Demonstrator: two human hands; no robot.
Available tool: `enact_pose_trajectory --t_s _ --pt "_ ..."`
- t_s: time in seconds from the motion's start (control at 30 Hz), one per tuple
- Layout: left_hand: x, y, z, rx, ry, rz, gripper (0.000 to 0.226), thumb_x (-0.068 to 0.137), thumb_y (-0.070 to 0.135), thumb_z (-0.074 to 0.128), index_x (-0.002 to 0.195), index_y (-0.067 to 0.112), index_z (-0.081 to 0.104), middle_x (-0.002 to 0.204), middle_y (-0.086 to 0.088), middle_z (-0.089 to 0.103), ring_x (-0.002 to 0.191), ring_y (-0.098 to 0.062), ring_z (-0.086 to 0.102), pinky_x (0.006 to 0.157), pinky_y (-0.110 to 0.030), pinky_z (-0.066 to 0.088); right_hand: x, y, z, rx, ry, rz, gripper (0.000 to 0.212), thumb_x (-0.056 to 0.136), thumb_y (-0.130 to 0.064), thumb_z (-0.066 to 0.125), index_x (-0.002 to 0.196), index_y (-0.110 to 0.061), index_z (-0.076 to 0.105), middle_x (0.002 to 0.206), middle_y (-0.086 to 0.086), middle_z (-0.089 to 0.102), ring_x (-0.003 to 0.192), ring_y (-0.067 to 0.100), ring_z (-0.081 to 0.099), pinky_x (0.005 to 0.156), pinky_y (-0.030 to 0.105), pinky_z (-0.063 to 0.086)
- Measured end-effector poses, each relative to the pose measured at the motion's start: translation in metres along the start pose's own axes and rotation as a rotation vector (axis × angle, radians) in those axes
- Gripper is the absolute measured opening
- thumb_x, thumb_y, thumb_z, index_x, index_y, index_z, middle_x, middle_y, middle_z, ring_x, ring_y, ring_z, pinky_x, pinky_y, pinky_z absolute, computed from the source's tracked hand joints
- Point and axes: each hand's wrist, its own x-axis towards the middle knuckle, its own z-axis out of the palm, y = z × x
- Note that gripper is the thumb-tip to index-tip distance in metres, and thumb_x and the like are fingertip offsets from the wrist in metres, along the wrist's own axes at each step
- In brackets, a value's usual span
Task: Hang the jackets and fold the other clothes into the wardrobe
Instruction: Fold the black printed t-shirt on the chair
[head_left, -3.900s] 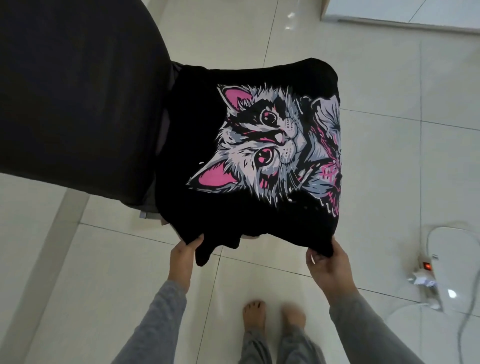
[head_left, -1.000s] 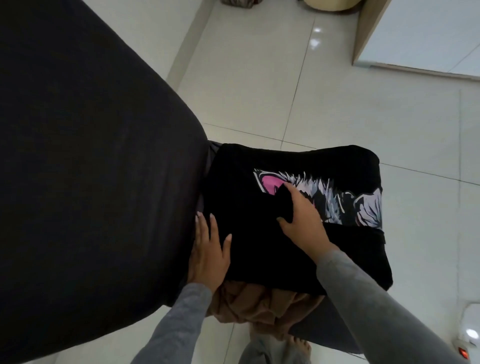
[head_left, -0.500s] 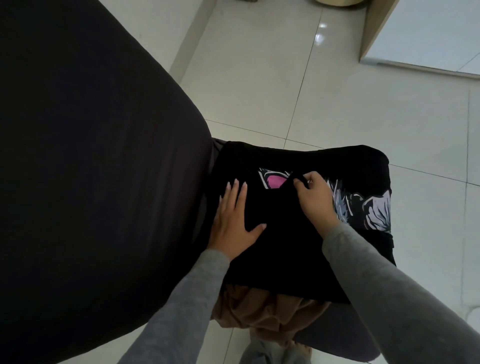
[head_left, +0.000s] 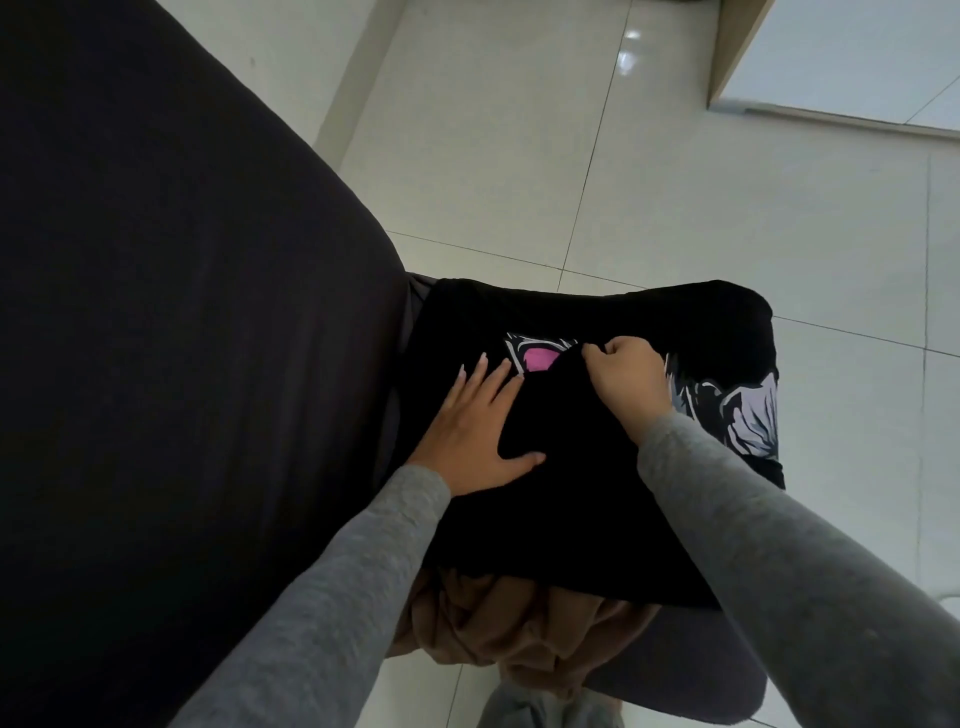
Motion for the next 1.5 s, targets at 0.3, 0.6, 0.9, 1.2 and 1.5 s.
enact_pose_trajectory --t_s 0.3,0.6,0.9,1.2,1.5 --pt "0.026 -0.007 -0.027 -0.633 0.490 -0.375 0.012 0.088 0.007 0.058 0.095 0.005 0.068 0.085 0.000 0.066 0.082 -0.014 0.062 0.070 -0.009 0.043 0.011 0.005 -0.001 0.208 0.036 -0.072 0.035 0.091 -0.022 0.057 0.061 -0.015 0.039 0.058 -0.003 0.037 0.057 0.012 0.036 0.048 0.015 0.029" --pt "0.006 0.003 -0.038 -0.888 0.629 -0.396 0.024 0.086 -0.001 0.055 0.089 0.018 0.070 0.091 0.011 0.069 0.093 -0.001 0.064 0.089 -0.017 0.048 -0.035 0.014 -0.001 0.387 0.121 -0.337 0.012 0.088 -0.009 0.060 0.090 -0.021 0.061 0.081 -0.016 0.060 0.078 0.000 0.056 0.071 0.003 0.040" --pt "-0.054 -0.003 0.010 -0.551 0.515 -0.177 0.030 0.078 0.013 0.041 0.069 0.006 0.069 0.083 -0.006 0.072 0.092 -0.012 0.064 0.100 -0.030 0.045 -0.091 0.075 0.009 0.224 0.058 -0.589 0.022 0.080 -0.023 0.051 0.094 -0.015 0.065 0.090 -0.011 0.063 0.091 0.004 0.058 0.087 0.022 0.044" --pt "-0.069 -0.002 0.008 -0.317 0.545 -0.137 0.030 0.086 0.028 0.047 0.097 0.014 0.071 0.099 0.004 0.068 0.098 -0.014 0.058 0.086 -0.038 0.046 -0.110 0.099 0.001 0.124 -0.019 -0.712 0.022 0.084 -0.024 0.051 0.093 -0.016 0.069 0.103 -0.010 0.062 0.105 0.005 0.054 0.096 0.030 0.039" --pt "-0.015 0.022 -0.001 -0.149 0.128 -0.108 0.034 0.096 0.034 0.048 0.125 0.019 0.055 0.120 0.006 0.050 0.120 -0.011 0.038 0.103 -0.031 0.029 -0.087 0.104 -0.020 -0.241 0.175 -0.358 0.027 0.084 -0.014 0.058 0.110 -0.022 0.061 0.111 -0.006 0.055 0.111 0.014 0.046 0.098 0.032 0.022"
